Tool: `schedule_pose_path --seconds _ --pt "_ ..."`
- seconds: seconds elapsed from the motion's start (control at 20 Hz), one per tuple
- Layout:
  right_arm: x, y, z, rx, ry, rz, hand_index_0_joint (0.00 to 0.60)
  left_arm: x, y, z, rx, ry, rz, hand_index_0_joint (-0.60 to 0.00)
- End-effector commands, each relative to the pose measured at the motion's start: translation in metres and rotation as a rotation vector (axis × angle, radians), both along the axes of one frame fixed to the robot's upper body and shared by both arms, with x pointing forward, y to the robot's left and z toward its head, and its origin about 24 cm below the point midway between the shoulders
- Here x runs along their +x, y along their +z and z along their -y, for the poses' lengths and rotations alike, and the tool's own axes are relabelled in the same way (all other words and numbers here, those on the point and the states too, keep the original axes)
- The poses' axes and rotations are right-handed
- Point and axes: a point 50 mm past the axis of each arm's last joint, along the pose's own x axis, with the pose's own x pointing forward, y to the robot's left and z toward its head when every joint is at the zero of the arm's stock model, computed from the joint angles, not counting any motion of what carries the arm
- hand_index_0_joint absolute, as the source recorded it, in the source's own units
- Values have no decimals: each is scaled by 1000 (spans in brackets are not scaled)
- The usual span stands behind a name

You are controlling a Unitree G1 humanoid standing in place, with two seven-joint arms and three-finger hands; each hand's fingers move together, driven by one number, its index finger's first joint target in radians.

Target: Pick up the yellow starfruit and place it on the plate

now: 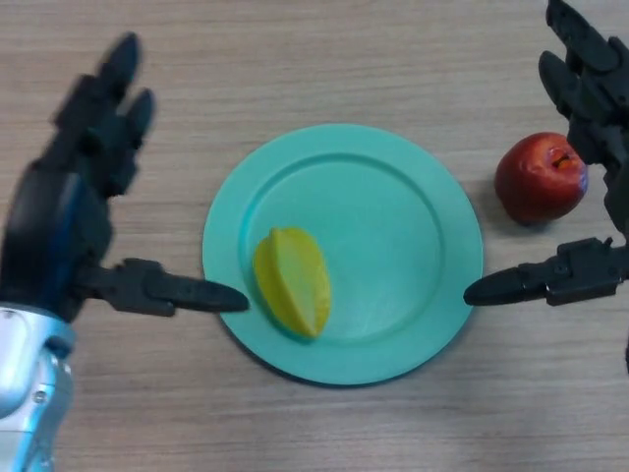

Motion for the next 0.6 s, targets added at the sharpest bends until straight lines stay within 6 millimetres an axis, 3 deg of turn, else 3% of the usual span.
schedule_pose_path --seconds 0.05,0.6 --pt "-10 31 5 -18 -61 252 0 -10 39 -4 -4 -10 261 0" --pt "-10 29 7 -26 -43 217 0 -3 45 8 6 34 248 0"
